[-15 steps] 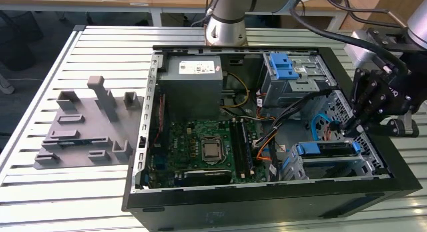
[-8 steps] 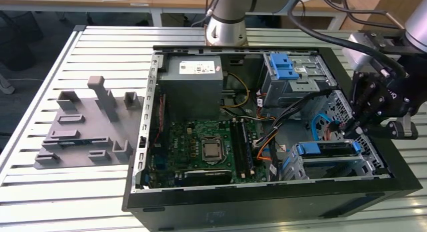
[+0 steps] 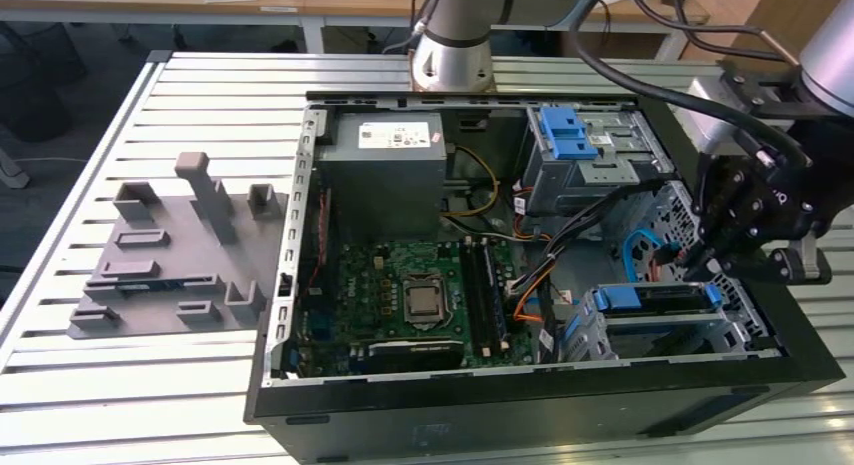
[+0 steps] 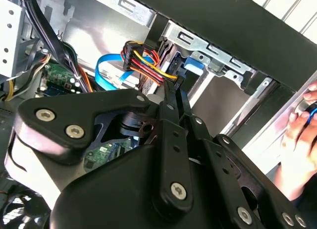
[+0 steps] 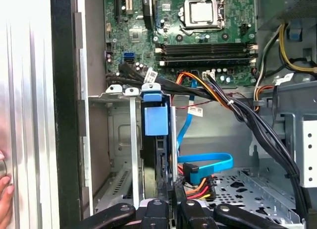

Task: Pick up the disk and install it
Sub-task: 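Insert the first disk wire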

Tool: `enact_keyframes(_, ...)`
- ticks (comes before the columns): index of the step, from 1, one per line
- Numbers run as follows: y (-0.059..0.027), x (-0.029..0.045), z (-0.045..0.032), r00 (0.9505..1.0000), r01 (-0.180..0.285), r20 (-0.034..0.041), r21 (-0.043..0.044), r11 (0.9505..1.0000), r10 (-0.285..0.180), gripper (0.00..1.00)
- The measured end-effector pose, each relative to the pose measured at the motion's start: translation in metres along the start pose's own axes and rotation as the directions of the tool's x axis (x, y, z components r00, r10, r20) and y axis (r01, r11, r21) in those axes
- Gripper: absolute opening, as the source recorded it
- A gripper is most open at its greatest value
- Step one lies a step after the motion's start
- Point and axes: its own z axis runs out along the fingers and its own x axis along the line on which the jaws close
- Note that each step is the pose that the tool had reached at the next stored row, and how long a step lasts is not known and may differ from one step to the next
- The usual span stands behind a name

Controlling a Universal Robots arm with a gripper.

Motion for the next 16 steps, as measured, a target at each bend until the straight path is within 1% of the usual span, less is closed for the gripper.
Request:
enact_keyframes(3,0.0014,0.0008,0.0014,1.0000,0.010,0.0016,0.0062,0.9999,-0.010,0.16)
enact_keyframes(5,0.0039,0.0009,0.0026,0.9999,0.010,0.0031,0.0098,0.9999,-0.010,0.16)
enact_keyframes(7,0.0056,0.0011,0.0034,0.9999,0.010,0.0037,0.0122,0.9999,-0.010,0.16)
enact_keyframes(13,0.0077,0.0012,0.0064,0.9999,0.010,0.0040,0.0149,0.9998,-0.010,0.16)
enact_keyframes(15,0.0077,0.0013,0.0070,0.9999,0.010,0.0066,0.0149,0.9998,-0.010,0.16)
enact_keyframes(16,0.0077,0.0014,0.0074,0.9999,0.010,0.0099,0.0148,0.9998,-0.010,0.16)
